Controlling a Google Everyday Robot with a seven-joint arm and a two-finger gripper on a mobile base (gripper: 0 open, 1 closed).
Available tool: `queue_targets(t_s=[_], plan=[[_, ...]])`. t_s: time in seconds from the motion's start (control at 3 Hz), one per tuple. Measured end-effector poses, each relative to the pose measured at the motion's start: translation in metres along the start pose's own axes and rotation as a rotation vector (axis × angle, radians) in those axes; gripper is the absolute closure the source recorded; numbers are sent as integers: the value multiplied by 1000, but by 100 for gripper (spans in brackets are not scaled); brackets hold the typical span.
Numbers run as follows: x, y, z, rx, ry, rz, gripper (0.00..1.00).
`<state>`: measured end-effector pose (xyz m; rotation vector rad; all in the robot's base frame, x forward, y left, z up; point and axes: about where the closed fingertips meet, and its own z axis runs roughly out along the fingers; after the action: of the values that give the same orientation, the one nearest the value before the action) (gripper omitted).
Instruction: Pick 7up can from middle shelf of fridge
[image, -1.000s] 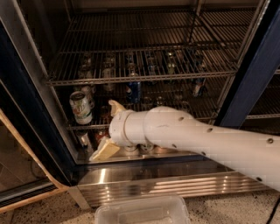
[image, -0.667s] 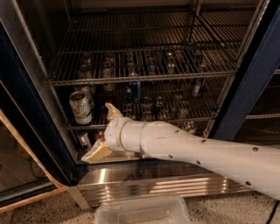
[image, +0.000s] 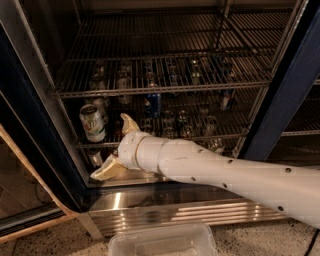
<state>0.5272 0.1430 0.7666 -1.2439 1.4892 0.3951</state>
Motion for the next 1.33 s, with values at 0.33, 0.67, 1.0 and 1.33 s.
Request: queue_targets(t_s=[0.33,0.67,1.0,1.33], plan=[[2,-3,4,43,-26,6,0],[5,-11,18,141,-106,34,0],[6,-23,30,238,-205,90,0],[12,-27,42,270,-279,152,0]])
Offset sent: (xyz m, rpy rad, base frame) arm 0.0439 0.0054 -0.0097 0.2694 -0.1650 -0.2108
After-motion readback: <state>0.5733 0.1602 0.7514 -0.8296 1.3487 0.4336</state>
